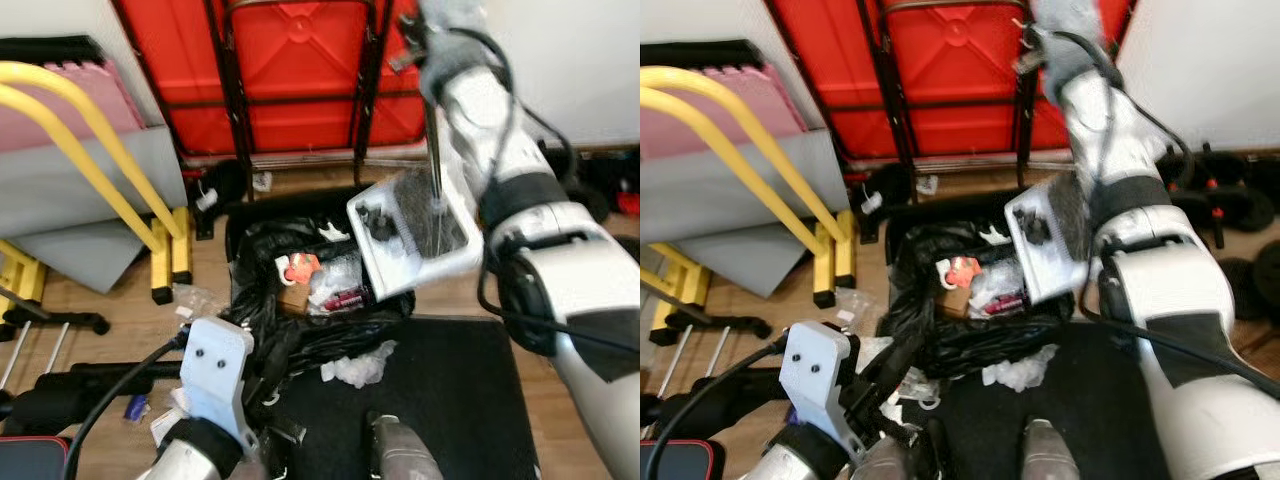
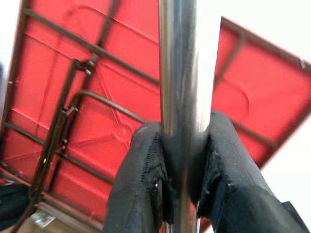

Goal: Sweep floor

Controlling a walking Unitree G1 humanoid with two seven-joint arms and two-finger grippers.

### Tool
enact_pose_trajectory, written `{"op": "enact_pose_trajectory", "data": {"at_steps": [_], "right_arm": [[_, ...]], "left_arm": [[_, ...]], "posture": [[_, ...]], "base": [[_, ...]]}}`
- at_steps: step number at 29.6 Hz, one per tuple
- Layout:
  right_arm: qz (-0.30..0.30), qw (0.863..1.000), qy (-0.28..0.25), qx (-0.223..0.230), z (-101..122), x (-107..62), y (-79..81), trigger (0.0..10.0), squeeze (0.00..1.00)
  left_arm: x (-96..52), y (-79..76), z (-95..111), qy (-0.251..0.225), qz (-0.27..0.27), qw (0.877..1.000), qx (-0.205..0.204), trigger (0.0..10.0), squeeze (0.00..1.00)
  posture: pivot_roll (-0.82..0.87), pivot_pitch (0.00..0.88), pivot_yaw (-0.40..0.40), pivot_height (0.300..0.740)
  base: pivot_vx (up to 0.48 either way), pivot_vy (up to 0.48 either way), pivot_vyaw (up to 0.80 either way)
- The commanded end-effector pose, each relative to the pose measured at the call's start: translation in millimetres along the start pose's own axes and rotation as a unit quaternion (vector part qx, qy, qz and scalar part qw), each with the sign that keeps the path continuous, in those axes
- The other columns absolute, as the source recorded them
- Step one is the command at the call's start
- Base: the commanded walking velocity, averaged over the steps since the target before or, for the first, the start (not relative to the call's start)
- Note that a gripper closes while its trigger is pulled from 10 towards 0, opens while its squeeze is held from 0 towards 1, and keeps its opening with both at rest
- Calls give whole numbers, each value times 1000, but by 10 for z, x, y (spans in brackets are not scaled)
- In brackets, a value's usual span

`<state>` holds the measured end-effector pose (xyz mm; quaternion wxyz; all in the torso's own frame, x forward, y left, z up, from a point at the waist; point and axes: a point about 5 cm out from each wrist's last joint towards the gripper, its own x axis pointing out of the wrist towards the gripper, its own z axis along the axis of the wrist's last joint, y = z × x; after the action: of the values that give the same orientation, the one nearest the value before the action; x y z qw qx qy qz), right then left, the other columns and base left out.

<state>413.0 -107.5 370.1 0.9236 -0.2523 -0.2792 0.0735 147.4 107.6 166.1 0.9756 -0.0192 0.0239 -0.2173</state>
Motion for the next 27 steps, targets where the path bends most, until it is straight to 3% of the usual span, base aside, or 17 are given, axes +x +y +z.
{"op": "enact_pose_trajectory", "data": {"at_steps": [1, 5, 9, 16, 20, 22, 23, 27], "right_arm": [[-3, 998, -61, -29, 271, 72, 1, 10000, 0], [17, 994, -80, -69, 366, 103, 134, 10000, 0], [43, 981, -117, -146, 481, 119, 335, 10000, 0], [47, 976, -124, -173, 466, 113, 371, 10000, 0], [41, 981, -116, -151, 441, 111, 330, 10000, 0], [29, 990, -99, -97, 387, 107, 252, 10000, 0], [29, 990, -99, -97, 387, 107, 252, 10000, 0], [11, 997, -72, -26, 256, 78, 137, 10000, 0]], "left_arm": [[-32, -2, -32, 16, 11, 1000, -2, 10000, 0], [-39, -11, -23, 17, 12, 1000, -2, 10000, 0], [-49, -35, -9, 19, 14, 1000, -3, 10000, 0], [-46, -55, -3, 20, 14, 1000, -5, 10000, 0], [-34, -56, -6, 20, 14, 1000, -5, 10000, 0], [-19, -53, -10, 20, 14, 1000, -5, 10000, 0], [-19, -53, -10, 20, 14, 1000, -5, 10000, 0], [2, -34, -12, 20, 15, 1000, -4, 10000, 0]], "posture": [[3, 315, -46, 740], [5, 316, -50, 740], [6, 324, -60, 740], [7, 323, -62, 740], [-1, 315, -61, 740], [0, 311, -59, 740], [0, 311, -59, 740], [-3, 304, -56, 740]], "base": [[0, 0, 0], [0, 0, 0], [0, 0, 0], [0, 0, 0], [0, 0, 0], [0, 0, 0], [0, 0, 0], [0, 0, 0]]}}
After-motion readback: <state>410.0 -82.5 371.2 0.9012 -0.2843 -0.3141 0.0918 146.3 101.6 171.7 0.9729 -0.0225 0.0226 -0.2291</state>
